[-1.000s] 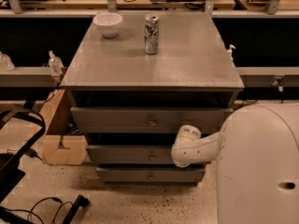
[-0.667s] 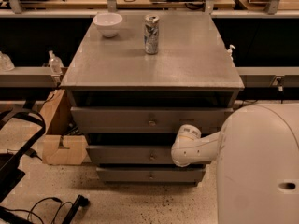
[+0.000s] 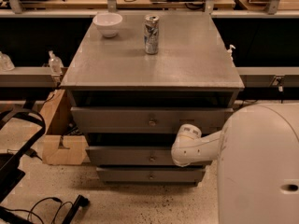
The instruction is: Open middle drawer
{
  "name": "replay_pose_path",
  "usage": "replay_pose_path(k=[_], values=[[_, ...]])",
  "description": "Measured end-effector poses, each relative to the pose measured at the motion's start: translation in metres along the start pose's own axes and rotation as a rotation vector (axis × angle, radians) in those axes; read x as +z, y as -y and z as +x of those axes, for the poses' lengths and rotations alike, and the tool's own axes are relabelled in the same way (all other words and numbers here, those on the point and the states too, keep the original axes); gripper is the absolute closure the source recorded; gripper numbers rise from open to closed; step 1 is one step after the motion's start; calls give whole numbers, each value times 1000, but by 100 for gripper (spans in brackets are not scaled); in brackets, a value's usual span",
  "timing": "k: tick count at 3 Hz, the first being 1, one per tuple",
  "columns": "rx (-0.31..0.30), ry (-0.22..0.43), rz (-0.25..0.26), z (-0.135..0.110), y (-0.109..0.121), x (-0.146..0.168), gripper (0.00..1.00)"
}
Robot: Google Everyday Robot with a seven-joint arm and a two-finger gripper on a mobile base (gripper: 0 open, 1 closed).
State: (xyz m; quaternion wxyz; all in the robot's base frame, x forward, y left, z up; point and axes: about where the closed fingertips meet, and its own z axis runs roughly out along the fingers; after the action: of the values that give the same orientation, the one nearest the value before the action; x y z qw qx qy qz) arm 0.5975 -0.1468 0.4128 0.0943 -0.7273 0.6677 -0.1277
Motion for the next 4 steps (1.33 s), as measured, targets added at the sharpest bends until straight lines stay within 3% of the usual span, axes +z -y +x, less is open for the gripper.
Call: replay_pose_path(k=[4], values=[[0, 0, 0, 1, 4, -13, 100]])
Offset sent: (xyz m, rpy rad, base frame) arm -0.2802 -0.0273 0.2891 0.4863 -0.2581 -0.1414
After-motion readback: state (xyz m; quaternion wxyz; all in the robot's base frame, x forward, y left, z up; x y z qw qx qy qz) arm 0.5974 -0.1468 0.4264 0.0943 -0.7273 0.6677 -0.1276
